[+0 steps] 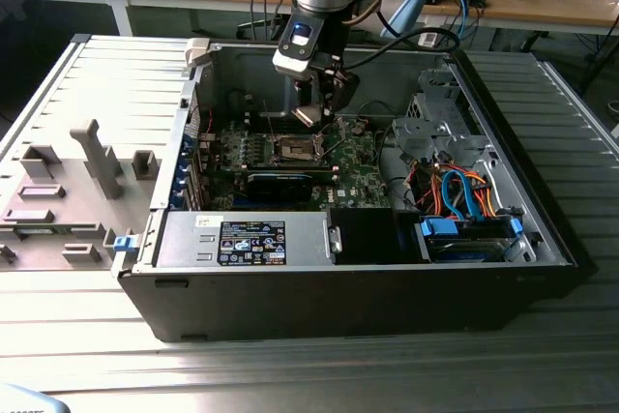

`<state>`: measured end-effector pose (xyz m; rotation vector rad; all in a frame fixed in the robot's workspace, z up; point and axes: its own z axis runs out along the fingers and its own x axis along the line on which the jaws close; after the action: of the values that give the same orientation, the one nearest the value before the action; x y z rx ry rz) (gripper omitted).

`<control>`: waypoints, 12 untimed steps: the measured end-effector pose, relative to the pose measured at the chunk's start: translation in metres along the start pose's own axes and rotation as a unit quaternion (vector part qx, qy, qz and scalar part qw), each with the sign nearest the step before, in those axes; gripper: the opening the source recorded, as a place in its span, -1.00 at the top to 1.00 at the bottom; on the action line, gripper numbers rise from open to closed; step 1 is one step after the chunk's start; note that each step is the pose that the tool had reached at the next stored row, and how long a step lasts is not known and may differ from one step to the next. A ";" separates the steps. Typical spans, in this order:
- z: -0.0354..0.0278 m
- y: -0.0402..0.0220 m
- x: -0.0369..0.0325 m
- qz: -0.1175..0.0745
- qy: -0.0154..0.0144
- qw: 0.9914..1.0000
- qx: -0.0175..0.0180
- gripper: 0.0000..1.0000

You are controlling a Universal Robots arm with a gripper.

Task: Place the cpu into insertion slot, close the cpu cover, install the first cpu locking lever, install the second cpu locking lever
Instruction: 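Place the cpu into insertion slot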

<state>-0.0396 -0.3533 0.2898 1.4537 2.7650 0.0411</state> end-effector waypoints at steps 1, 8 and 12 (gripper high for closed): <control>0.0001 0.0000 0.0000 0.001 0.000 1.000 0.000 -0.08; 0.0007 0.0000 0.0000 0.009 -0.001 1.000 0.000 -0.08; 0.0013 0.0000 0.0000 0.018 -0.001 1.000 0.001 -0.08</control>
<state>-0.0396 -0.3533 0.2885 1.5029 2.7370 0.0377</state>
